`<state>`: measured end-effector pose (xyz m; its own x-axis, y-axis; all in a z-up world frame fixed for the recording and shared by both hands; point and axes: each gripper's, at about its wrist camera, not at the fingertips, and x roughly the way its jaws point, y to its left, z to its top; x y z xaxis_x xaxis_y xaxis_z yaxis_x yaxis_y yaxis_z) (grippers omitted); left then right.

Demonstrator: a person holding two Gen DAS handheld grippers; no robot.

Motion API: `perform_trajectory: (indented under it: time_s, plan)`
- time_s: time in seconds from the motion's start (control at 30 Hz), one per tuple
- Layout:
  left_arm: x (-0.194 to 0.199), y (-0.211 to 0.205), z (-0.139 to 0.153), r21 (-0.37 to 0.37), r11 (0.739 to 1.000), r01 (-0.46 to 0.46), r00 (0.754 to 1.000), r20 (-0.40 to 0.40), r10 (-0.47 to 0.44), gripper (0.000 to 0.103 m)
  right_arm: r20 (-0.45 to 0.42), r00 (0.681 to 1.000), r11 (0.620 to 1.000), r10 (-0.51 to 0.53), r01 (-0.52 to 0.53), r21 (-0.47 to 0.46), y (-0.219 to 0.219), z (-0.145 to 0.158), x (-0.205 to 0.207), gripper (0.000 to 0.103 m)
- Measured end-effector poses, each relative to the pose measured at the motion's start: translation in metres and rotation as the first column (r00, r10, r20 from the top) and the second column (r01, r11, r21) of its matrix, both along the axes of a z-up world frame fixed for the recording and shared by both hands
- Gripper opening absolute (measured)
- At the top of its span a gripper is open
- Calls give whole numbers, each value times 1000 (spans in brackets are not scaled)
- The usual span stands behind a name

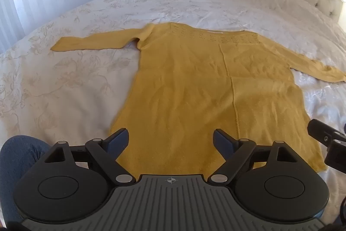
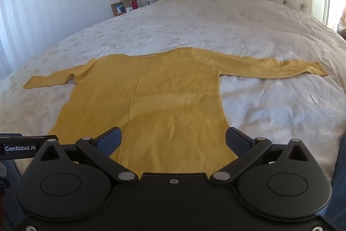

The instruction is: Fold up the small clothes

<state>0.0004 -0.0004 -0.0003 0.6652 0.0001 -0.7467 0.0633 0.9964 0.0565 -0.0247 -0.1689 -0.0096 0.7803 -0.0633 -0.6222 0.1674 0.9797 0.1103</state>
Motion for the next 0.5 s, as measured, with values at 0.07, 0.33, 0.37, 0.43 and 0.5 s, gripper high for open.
perform_trajectory:
  time_s: [0.07, 0.33, 0.37, 0.43, 0.5]
  plan:
    - [1, -2, -1, 7, 1000, 6, 1000, -4, -6, 85, -1, 1000, 1000, -1, 1, 5, -1, 0, 1, 102]
    - [-2, -7, -3, -4, 1000, 4, 1000, -21, -4, 85, -11, 1000, 1000, 1, -1, 19, -2, -8, 6, 102]
    - [-3, -8, -3, -1, 1000, 4, 1000, -21, -4, 85, -12, 1000, 1000, 2, -2, 20, 0, -8, 6, 102]
    - [-3, -10, -3, 3, 1000, 2, 1000, -22, -2, 85, -11, 1000, 1000, 4, -4, 20, 3, -9, 4, 102]
    - [-1, -3, -7, -6, 1000, 5, 1000, -25, -5, 85, -13, 1000, 1000, 5, -4, 21, 6, -9, 1, 102]
